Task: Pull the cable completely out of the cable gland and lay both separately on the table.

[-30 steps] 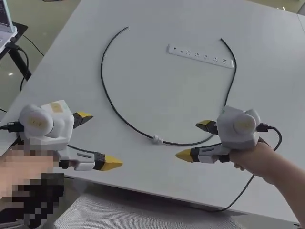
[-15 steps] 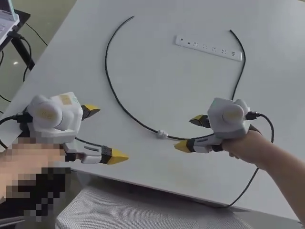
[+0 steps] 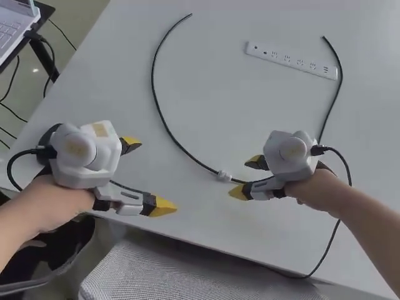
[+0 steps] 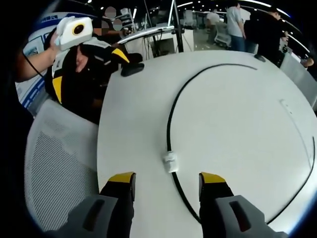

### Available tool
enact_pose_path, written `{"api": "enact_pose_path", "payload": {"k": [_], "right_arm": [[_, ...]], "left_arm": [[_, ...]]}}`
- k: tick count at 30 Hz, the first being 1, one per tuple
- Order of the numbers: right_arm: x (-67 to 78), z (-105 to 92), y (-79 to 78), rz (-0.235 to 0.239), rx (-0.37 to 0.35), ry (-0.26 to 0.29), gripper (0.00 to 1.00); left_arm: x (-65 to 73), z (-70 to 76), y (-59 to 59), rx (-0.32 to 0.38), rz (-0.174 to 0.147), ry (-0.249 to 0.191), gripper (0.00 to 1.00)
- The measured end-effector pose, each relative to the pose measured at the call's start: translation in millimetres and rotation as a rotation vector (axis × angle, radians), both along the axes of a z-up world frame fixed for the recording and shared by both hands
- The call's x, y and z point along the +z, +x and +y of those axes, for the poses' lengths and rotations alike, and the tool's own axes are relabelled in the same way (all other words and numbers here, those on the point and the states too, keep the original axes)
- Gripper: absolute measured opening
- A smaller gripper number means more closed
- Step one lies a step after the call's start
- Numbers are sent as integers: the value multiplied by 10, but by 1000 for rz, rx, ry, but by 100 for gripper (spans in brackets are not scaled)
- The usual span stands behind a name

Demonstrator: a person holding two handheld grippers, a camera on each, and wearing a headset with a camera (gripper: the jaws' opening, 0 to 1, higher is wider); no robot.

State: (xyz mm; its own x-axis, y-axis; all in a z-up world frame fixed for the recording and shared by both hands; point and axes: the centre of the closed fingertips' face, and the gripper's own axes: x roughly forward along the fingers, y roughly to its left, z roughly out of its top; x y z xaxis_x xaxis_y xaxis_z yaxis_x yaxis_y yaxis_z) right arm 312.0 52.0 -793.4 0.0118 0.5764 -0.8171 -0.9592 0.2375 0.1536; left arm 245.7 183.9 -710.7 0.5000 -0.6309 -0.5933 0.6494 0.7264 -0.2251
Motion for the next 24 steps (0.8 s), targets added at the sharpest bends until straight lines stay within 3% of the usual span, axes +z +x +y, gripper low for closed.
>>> {"api": "enact_pose_path", "payload": {"k": [8, 24], "right_arm": [[-152, 61, -11, 19, 46, -27, 40], [-299, 123, 30, -20, 120, -55, 20]], "left_arm": [[-7, 48, 28, 12, 4, -2, 94], [-42, 96, -19, 27, 24, -11, 94]]}}
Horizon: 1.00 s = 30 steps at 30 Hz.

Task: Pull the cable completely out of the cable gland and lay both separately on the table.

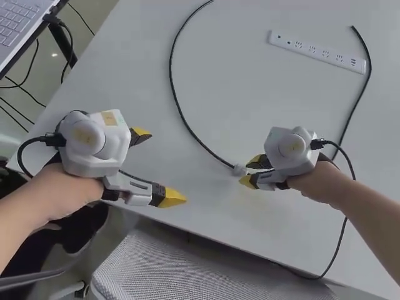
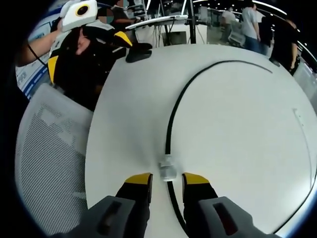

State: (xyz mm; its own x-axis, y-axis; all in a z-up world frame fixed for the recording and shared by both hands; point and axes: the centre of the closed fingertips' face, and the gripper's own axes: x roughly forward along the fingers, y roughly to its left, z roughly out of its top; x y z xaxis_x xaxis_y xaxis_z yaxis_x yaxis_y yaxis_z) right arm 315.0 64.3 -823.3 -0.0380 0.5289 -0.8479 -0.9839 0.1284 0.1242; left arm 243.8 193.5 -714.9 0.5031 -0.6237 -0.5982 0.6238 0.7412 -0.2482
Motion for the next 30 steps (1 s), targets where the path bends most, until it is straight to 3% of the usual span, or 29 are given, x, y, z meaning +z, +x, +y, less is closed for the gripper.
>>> {"api": "enact_pose_path", "payload": {"k": [8, 19, 27, 30], "right_arm": [[-7, 31, 20, -27, 21, -7, 9], [30, 5, 18, -43, -8, -14, 8], [153, 43, -53, 12, -68, 10, 7], [252, 66, -91, 17, -71, 10, 7]], "left_arm": [[15, 10, 9, 19, 6, -27, 92], [-35, -57, -30, -6, 15, -16, 91], [-6, -120, -30, -28, 7, -21, 90], [51, -156, -3, -23, 5, -55, 90]]}}
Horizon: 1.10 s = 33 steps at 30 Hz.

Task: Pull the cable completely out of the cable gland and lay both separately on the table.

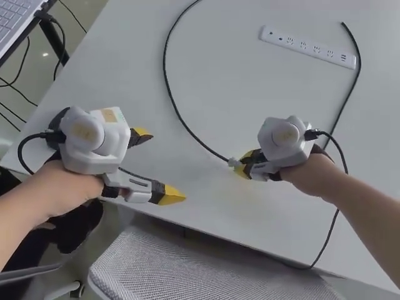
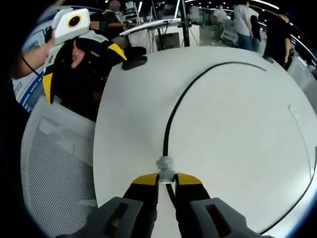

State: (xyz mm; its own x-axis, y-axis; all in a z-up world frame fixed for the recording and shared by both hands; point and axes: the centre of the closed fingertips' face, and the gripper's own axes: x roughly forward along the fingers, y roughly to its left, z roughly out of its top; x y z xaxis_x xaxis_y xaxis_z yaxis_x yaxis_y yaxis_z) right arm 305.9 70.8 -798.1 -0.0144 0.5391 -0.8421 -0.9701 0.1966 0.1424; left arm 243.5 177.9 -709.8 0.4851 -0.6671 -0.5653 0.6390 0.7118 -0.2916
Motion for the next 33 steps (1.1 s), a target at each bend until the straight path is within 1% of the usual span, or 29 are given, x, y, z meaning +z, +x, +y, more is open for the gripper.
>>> {"api": "enact_pose_path", "payload": {"k": [3, 4, 9, 11, 12, 14, 17, 18, 20, 24, 26, 28, 30, 33], "right_arm": [[98, 20, -50, 1, 3, 3, 7], [112, 19, -42, 5, 2, 5, 7], [270, 24, -104, 19, -16, 21, 7], [322, 21, -143, 13, -13, 22, 7], [357, 17, -182, 19, -15, 20, 7], [370, 2, -201, 21, -15, 12, 7], [452, -21, -274, 24, -6, 8, 7], [483, -30, -282, 21, -3, 11, 7], [565, -34, -317, 18, 0, 20, 7], [717, -45, -399, 22, 13, 32, 7], [776, -45, -439, 19, 25, 36, 7], [843, -42, -490, 21, 33, 41, 7], [911, -37, -531, 15, 41, 46, 7], [1019, -28, -604, 9, 61, 50, 7]], "left_arm": [[55, -37, 27, 0, -9, -20, 89], [71, -60, 34, -4, -12, -22, 89], [125, -117, 53, -28, -30, -12, 90], [140, -123, 62, -31, -35, -10, 90], [154, -134, 65, -35, -38, -12, 90], [164, -149, 68, -43, -40, -10, 90], [177, -151, 80, -52, -51, 11, 91], [195, -154, 86, -52, -52, 8, 91], [231, -192, 85, -55, -53, -7, 91], [259, -292, 63, -93, -59, -5, 90], [293, -364, 62, -110, -67, -18, 89], [332, -439, 70, -127, -85, -28, 90], [361, -519, 63, -143, -89, -46, 89], [365, -625, 37, -178, -101, -49, 87]]}}
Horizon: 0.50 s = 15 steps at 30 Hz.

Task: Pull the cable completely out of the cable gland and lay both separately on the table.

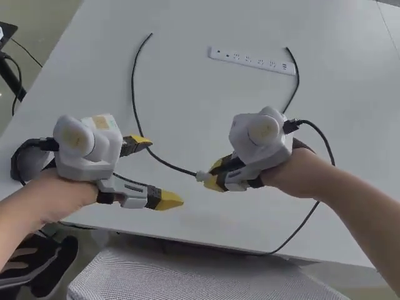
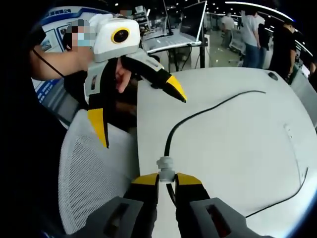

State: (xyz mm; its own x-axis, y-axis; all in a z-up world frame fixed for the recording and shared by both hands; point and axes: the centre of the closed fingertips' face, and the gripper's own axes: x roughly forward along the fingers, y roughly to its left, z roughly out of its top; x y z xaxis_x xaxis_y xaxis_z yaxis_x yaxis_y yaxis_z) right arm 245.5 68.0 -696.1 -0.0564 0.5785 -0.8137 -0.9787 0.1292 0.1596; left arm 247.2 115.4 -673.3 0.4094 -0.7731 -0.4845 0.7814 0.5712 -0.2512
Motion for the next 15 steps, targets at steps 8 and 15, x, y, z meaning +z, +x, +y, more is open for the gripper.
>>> {"api": "enact_pose_path", "payload": {"k": [8, 15], "right_arm": [[190, -14, -166, -6, 71, 3, 7], [188, -58, -277, 2, 122, -11, 7]], "left_arm": [[-7, -249, -98, -115, -37, -4, 79], [108, -354, -126, -147, -70, -53, 71]]}}
